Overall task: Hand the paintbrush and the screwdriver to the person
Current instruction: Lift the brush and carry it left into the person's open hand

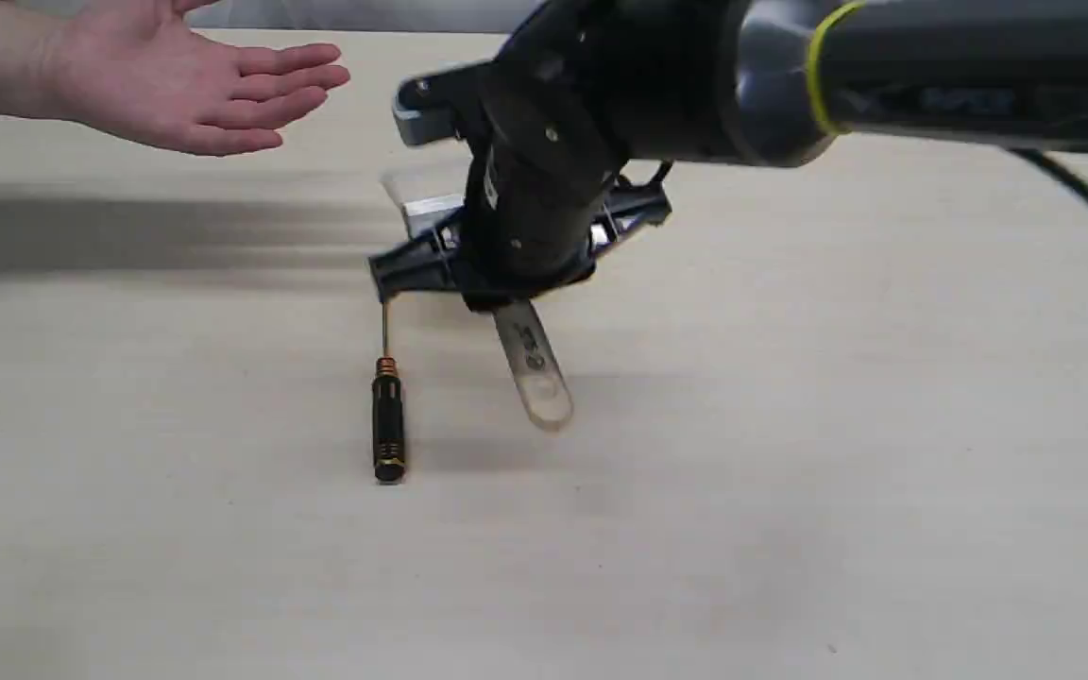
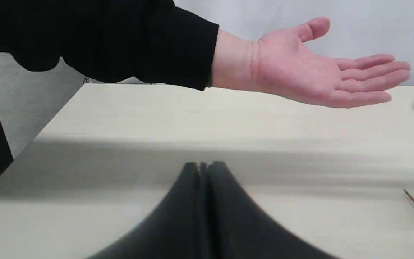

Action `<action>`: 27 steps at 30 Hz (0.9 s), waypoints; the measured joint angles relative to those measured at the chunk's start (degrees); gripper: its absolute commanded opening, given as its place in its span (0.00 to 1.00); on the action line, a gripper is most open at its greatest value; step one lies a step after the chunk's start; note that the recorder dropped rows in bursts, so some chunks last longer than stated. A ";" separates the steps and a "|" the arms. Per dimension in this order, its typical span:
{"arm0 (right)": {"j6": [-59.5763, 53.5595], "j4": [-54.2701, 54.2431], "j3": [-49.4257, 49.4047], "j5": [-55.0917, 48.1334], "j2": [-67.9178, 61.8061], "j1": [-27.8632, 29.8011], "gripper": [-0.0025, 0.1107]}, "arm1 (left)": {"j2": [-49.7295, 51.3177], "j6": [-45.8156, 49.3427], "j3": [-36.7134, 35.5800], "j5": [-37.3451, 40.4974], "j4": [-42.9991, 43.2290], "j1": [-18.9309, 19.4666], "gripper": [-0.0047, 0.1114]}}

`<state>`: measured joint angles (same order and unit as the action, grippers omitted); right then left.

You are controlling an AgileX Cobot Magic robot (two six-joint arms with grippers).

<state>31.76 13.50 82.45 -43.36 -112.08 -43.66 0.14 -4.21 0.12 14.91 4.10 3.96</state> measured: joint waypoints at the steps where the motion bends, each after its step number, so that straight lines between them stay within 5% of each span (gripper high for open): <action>1: -0.81 0.00 0.49 0.13 2.03 -0.66 0.06 | 0.00 0.00 0.00 0.00 0.00 0.00 0.04; 13: -15.17 -9.69 17.42 5.35 5.15 -5.82 0.07 | 0.00 0.00 0.00 0.00 0.00 0.00 0.04; 22: -17.15 -8.89 23.55 5.46 -7.62 -5.82 0.44 | 0.00 0.00 0.00 0.00 0.00 0.00 0.04; 27: -17.30 -8.31 23.55 4.64 -8.79 -5.82 0.44 | 0.00 0.00 0.00 0.00 0.00 0.00 0.04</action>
<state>14.46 5.19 106.00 -38.72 -120.87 -49.48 0.14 -4.21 0.12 14.91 4.10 3.96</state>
